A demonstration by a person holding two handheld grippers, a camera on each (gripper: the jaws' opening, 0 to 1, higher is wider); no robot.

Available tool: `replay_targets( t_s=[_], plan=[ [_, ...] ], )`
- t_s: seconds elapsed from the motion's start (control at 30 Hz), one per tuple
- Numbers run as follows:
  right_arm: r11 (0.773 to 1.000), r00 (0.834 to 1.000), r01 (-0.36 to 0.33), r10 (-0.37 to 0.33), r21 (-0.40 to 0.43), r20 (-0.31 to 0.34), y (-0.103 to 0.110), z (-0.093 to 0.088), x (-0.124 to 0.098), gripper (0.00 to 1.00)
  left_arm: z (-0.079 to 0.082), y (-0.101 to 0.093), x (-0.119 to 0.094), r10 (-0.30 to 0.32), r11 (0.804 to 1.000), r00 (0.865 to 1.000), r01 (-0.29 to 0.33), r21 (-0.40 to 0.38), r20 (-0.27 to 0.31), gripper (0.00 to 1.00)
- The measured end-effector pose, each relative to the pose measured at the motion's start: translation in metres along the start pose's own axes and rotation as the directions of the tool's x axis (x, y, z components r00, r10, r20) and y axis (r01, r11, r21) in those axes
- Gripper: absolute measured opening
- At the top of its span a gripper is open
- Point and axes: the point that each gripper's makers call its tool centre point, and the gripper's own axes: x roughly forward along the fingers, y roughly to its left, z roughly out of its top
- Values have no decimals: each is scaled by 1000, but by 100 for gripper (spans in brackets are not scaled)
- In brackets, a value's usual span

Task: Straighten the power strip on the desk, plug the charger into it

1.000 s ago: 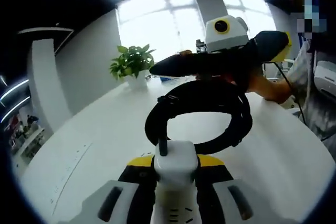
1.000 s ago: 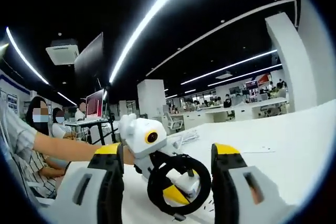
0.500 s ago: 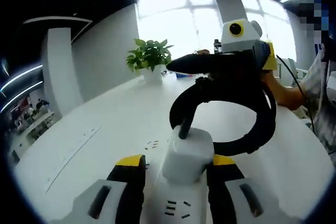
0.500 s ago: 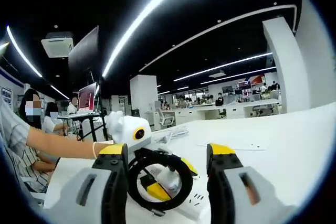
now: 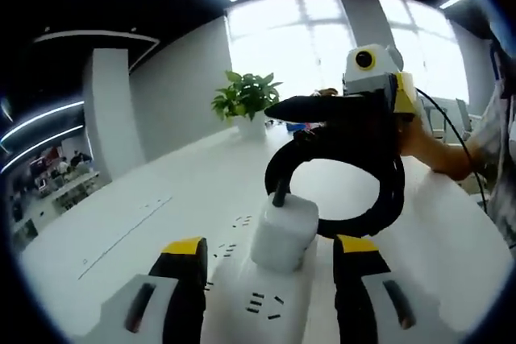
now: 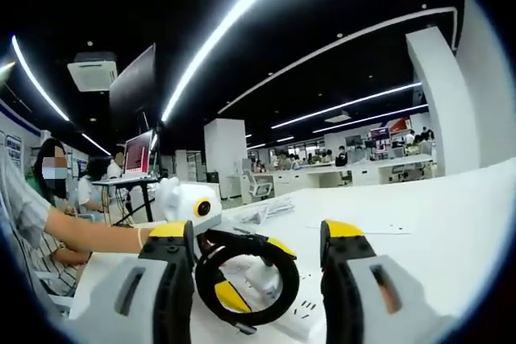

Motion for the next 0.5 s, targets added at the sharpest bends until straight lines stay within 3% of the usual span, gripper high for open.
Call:
replay_targets(
  t_s=[0.13, 0.27, 0.37, 0.43, 0.5],
  plan=[
    [1000, 1000, -6, 6, 6, -13, 1, -4, 1, 64, 5, 11, -16, 107, 985, 994, -101, -138, 32, 71],
    [1000, 1000, -25, 26, 18, -16, 5, -6, 1, 65, 10, 17, -33, 168, 956, 983, -145, -254, 74, 91],
    [999, 999, -43, 43, 18, -18, 8, -8, 2, 65, 6, 17, -44, 197, 950, 979, -174, -259, 62, 88],
    [999, 999, -49, 50, 23, -20, 9, -9, 2, 66, -8, 19, -54, 238, 955, 971, -234, -182, -2, 82],
    [998, 998, -59, 60, 34, -16, 10, -9, 2, 66, -12, 19, -59, 276, 946, 961, -274, -171, -13, 83]
  ],
)
